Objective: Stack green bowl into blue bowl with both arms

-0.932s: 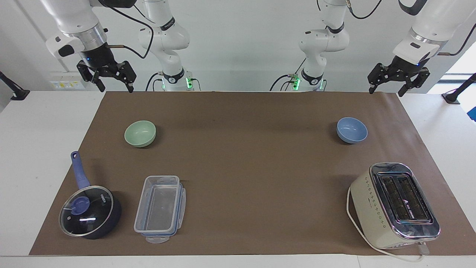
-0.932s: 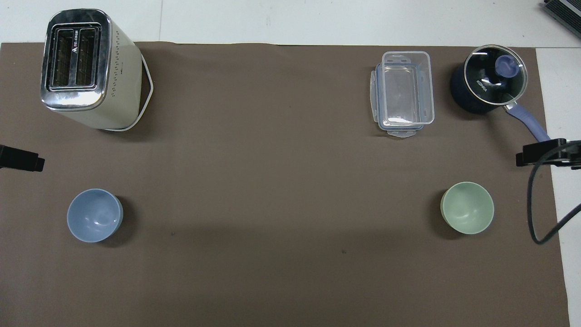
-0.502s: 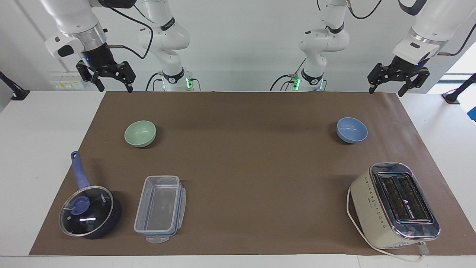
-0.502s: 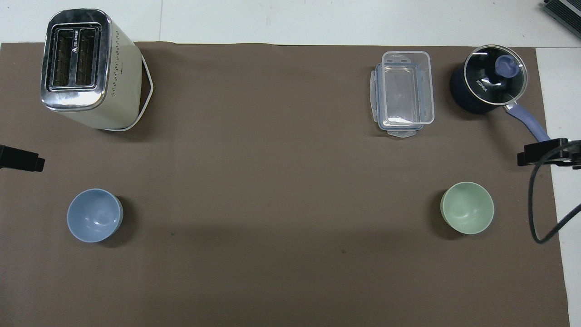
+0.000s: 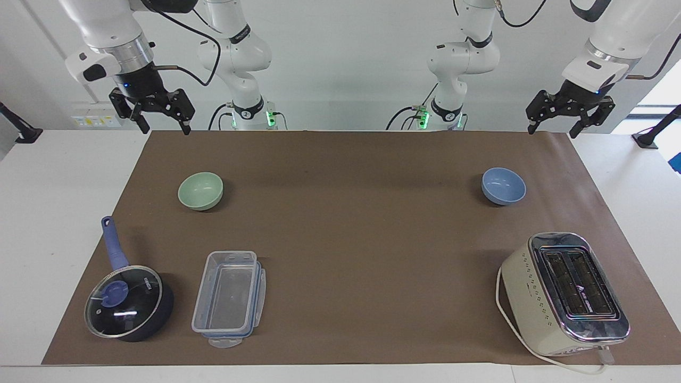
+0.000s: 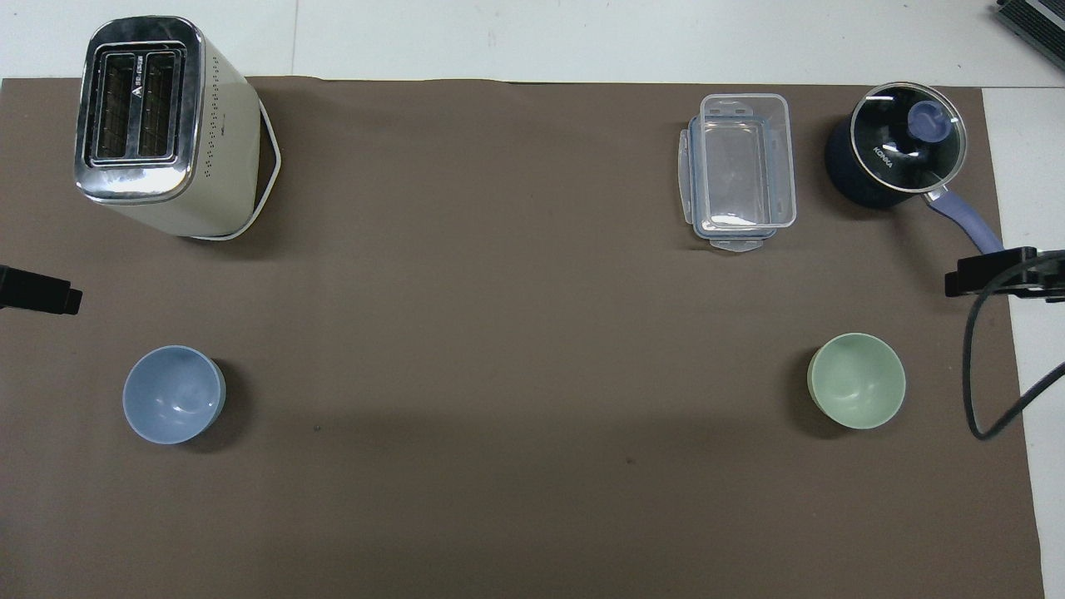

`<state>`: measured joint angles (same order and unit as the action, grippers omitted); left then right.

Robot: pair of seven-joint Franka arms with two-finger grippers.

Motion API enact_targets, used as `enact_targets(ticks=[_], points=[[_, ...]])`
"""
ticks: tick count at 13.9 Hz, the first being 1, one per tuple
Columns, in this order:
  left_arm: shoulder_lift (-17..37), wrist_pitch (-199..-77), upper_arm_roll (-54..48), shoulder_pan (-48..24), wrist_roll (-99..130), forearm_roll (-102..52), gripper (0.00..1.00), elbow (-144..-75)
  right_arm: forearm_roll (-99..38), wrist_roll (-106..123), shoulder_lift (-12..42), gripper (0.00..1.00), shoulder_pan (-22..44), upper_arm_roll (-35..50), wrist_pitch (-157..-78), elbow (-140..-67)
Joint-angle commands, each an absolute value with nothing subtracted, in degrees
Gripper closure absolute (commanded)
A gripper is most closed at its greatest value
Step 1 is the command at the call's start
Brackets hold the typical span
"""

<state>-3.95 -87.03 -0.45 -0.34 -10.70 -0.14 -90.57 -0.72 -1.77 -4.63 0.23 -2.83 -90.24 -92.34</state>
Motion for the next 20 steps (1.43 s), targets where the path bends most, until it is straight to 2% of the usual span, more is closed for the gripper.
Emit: enact_targets(ticks=[1, 20], points=[[-5.45, -86.92, -0.7, 0.18, -10.46, -0.35, 0.0, -92.29, -0.35, -0.44, -5.8, 0.0, -0.53, -2.55, -91.49, -94.31], [-4.75, -87.45, -0.62, 0.09, -11.6, -0.79, 0.0, -91.06, -0.35, -0.18, -6.94, 0.0, -0.88, -2.72, -92.02, -96.42]])
